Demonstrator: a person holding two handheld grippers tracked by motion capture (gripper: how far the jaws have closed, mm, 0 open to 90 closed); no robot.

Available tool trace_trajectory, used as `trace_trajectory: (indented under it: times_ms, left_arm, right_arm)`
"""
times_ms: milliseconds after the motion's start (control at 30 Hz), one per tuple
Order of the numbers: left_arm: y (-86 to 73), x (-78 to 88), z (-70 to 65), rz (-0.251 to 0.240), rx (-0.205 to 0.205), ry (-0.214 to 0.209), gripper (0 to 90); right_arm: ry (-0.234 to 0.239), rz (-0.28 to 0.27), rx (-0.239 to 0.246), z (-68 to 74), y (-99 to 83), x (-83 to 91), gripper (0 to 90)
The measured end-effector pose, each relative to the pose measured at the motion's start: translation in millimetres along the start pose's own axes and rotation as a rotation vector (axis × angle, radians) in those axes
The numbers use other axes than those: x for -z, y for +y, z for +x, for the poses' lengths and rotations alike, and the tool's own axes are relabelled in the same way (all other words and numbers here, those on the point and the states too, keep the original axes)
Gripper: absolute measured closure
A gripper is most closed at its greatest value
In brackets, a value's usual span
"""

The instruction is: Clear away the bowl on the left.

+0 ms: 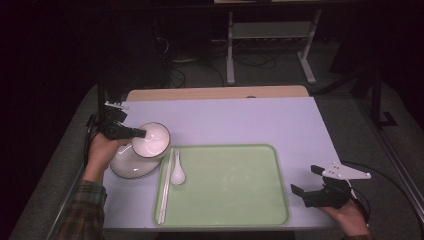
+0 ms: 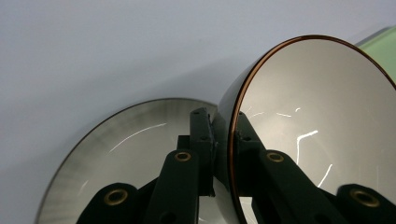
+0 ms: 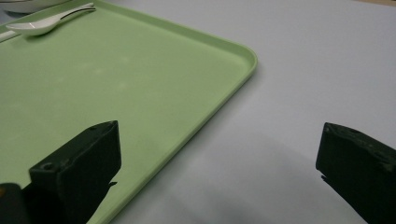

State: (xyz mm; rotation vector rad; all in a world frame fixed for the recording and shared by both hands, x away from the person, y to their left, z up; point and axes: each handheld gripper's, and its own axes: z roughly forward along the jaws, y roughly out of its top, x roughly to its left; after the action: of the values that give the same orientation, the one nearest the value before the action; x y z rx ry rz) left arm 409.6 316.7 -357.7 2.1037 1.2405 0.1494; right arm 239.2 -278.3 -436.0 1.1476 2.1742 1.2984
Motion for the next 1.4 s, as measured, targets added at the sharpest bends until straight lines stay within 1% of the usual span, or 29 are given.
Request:
trace_trajectory:
  times_ms: [100, 233, 433, 633, 900, 1133, 1267, 1300, 1333, 1400]
  left_arm:
    - [5.1, -6.4, -8.5, 0.006, -0.011, -0.018, 82.5]
    - [13.1, -17.2, -22.1, 0.019, -0.044, -0.042, 82.5]
    - [25.4, -32.1, -41.6, 0.028, -0.08, -0.072, 82.5]
    - [38.4, -49.6, -63.9, 0.039, -0.116, -0.107, 82.5]
    - [52.0, -77.4, -91.5, 0.063, -0.16, -0.155, 82.4]
    - [60.2, -103.9, -115.6, 0.09, -0.197, -0.185, 82.4]
    - [64.6, -118.9, -128.4, 0.102, -0.21, -0.205, 82.5]
    - [66.3, -123.2, -132.0, 0.11, -0.219, -0.21, 82.4]
    - [66.9, -126.2, -135.1, 0.107, -0.214, -0.217, 82.4]
    - [69.6, -134.4, -143.1, 0.113, -0.225, -0.234, 82.4]
  right_arm:
    - [0.0, -0.001, 0.0, -0.1, -0.1, 0.5, 0.0]
    - [0.001, -0.004, -0.001, 0.0, 0.0, 1.0, 0.0]
    - [0.004, -0.006, 0.002, 0.6, 0.4, 0.9, 0.0]
    - [0.006, -0.007, 0.001, 0.8, 0.5, 1.0, 0.0]
    - [0.011, -0.011, -0.002, 1.3, 0.7, 1.4, 0.0]
    - [0.015, -0.011, 0.001, 1.9, 0.6, 0.9, 0.0]
    - [0.018, -0.01, 0.003, 2.0, 0.6, 0.4, 0.0]
    - [0.018, -0.011, 0.004, 2.1, 0.7, 0.5, 0.0]
    - [0.018, -0.012, 0.004, 2.2, 0.8, 0.8, 0.0]
    - [0.018, -0.013, 0.004, 2.0, 0.9, 1.1, 0.0]
